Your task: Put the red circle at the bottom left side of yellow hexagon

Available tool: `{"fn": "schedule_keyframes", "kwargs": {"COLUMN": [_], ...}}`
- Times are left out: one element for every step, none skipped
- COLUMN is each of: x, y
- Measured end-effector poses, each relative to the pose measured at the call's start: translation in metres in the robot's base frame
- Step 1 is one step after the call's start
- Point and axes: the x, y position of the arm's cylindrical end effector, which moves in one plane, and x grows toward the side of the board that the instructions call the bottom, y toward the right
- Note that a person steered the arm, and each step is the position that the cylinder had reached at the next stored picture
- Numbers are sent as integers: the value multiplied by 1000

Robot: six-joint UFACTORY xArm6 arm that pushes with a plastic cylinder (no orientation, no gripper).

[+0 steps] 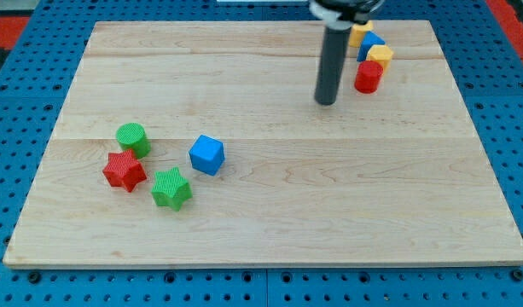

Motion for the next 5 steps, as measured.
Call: {"fn": "schedule_keyframes", "kwargs": {"x": [49, 73, 79, 79, 107], "y": [-40, -69, -62, -57, -42]}}
